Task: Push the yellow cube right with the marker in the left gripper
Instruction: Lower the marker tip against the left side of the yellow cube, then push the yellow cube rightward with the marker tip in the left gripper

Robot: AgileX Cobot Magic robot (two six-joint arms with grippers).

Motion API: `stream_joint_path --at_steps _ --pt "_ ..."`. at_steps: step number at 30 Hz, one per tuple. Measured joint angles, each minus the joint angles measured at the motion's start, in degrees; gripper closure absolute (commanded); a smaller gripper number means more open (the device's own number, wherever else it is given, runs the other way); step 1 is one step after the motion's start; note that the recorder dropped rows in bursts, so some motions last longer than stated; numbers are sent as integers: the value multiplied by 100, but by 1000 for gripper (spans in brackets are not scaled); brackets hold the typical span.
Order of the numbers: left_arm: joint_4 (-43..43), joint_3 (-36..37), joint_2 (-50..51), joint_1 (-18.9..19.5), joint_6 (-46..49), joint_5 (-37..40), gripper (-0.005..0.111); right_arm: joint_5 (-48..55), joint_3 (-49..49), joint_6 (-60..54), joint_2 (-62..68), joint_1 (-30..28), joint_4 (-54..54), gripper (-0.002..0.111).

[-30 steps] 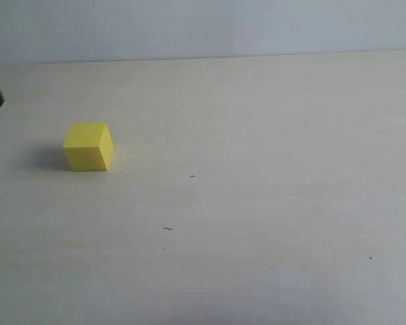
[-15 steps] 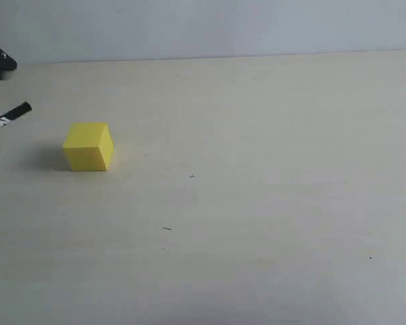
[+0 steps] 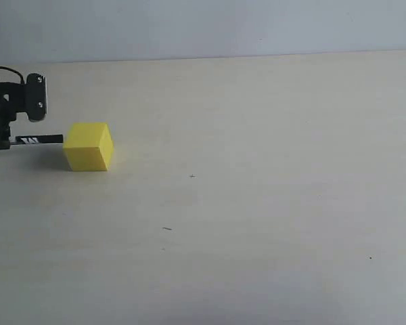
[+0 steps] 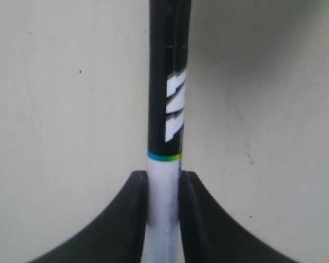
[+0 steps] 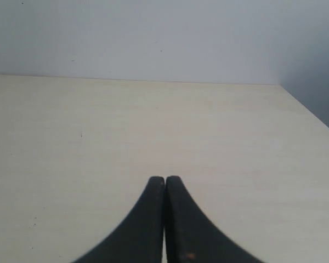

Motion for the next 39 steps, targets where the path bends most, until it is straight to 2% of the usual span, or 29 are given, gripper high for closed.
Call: stream_joint_path --at_steps 13,23,29,33,39 --pt "5 549 0 152 554 -1106 107 10 0 0 0 0 0 108" --pt "-159 549 0 152 773 -1116 107 10 0 0 0 0 0 108" --pt "-334 561 -13 285 838 -875 107 10 0 0 0 0 0 108" --pt "-703 573 -156 449 1077 -845 107 10 0 0 0 0 0 108" --pt "-1066 622 -201 355 1462 -835 107 10 0 0 0 0 0 108"
